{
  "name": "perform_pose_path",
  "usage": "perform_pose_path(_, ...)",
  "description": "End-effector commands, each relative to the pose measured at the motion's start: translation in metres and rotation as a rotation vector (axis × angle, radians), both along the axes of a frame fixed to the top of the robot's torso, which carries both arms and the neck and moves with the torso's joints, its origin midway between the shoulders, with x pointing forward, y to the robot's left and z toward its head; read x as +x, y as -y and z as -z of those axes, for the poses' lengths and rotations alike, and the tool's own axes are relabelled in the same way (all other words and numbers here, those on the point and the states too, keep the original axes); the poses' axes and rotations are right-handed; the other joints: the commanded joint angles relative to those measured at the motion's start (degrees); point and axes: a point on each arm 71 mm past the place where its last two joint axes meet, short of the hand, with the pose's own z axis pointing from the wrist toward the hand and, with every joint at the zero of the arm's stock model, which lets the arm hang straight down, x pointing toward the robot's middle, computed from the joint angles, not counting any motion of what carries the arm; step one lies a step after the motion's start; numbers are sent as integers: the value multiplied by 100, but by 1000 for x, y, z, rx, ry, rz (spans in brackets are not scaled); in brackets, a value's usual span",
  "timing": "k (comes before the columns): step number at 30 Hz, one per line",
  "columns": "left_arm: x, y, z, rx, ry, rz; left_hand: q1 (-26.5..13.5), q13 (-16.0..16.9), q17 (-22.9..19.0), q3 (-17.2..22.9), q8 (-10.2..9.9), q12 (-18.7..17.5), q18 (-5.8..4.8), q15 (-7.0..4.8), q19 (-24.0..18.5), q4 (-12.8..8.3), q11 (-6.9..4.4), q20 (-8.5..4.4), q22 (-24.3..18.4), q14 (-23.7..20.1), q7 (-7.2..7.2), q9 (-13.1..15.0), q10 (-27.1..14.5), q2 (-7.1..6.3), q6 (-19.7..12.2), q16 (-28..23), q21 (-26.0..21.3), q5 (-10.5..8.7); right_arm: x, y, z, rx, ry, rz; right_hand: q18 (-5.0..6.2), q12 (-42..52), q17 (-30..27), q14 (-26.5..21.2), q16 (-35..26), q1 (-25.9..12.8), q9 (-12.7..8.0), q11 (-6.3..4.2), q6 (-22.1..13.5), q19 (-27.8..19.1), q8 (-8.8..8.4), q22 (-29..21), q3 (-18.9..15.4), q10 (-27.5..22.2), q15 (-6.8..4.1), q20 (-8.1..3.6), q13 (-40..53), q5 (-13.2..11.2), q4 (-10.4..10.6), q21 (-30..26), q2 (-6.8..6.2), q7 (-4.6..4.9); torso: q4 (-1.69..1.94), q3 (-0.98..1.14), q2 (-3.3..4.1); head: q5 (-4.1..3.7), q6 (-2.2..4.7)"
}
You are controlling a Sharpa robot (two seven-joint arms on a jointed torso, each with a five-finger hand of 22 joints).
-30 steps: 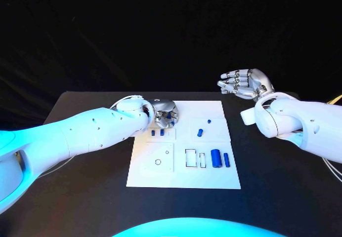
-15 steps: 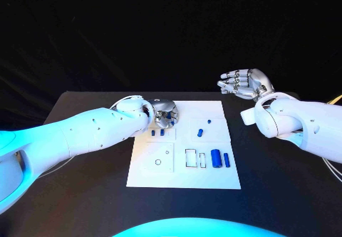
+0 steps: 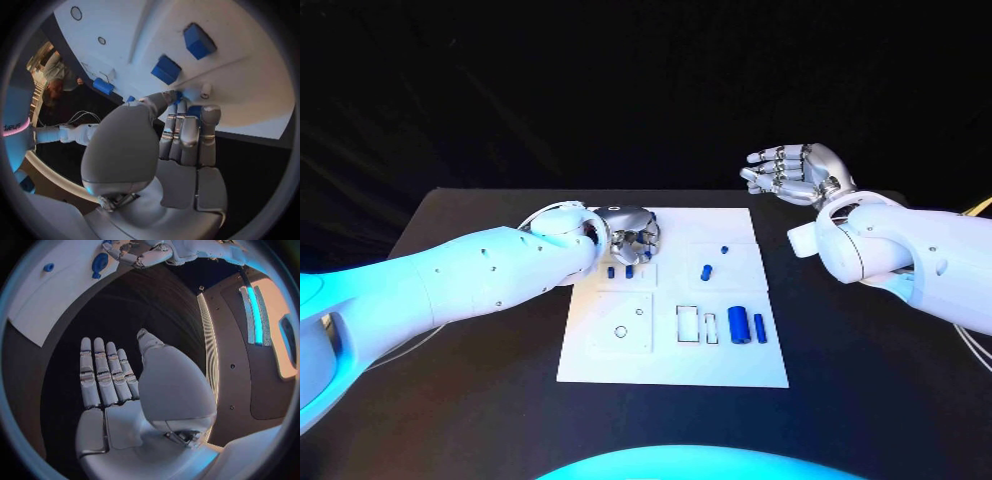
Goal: Assemble the parts on the task board
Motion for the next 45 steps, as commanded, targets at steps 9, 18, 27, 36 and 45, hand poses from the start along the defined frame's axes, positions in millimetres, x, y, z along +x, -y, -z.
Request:
perform_pose_path(9, -7, -13, -20, -71, 13, -16, -95, 76, 125, 142, -94, 43, -190, -20, 53, -79, -62, 2, 129, 116, 7, -15, 379, 92, 40, 131, 107, -11, 0, 0, 0, 0, 3, -4, 81, -73, -43, 12, -114, -53, -34, -16, 61, -73, -54, -36, -168, 120, 2, -16, -51, 38, -12, -21, 170, 337, 24, -1, -24, 33, 55)
perform_pose_path(18, -7, -33, -23, -61, -8, -52, -106, 77, 110, 136, -99, 31, -189, -21, 53, -79, -62, 1, 127, 115, 7, -15, 388, 86, 48, 129, 107, -11, -1, 2, 0, -1, 2, -1, 81, -73, -43, 12, -114, -53, -34, -16, 61, -73, -54, -36, -168, 120, 2, -16, -51, 38, -12, -21, 170, 337, 27, -3, -19, 27, 61)
perform_pose_path(27, -1, -45, -19, -41, -29, -79, -171, 77, 92, 107, -125, -24, -186, -19, 39, -55, -63, 3, 109, 117, 4, -16, 404, 67, 65, 127, 93, -10, -1, 2, 0, -1, 2, -1, 81, -73, -43, 12, -114, -53, -34, -16, 61, -73, -54, -36, -168, 120, 2, -16, -51, 38, -12, -21, 170, 337, 17, -5, -6, 41, 41)
perform_pose_path(36, 2, -48, -16, -35, -40, -89, -172, 77, 86, 108, -127, -30, -182, -20, 26, -54, -64, 3, 93, 114, 2, -16, 405, 70, 67, 126, 83, -8, -1, 2, 0, -1, 2, -1, 81, -73, -43, 12, -114, -53, -34, -16, 61, -73, -54, -36, -168, 120, 2, -16, -51, 38, -12, -21, 170, 337, 18, -4, -8, 40, 13)
perform_pose_path(45, 3, -47, -14, -36, -47, -89, -172, 77, 86, 108, -127, -30, -182, -20, 26, -54, -64, 3, 93, 114, 2, -16, 405, 70, 67, 126, 83, -8, -1, 1, 0, -1, 2, -2, 81, -73, -43, 12, -114, -53, -34, -16, 61, -73, -54, -36, -168, 120, 2, -16, -51, 38, -12, -21, 170, 337, 15, -3, -9, 52, 0)
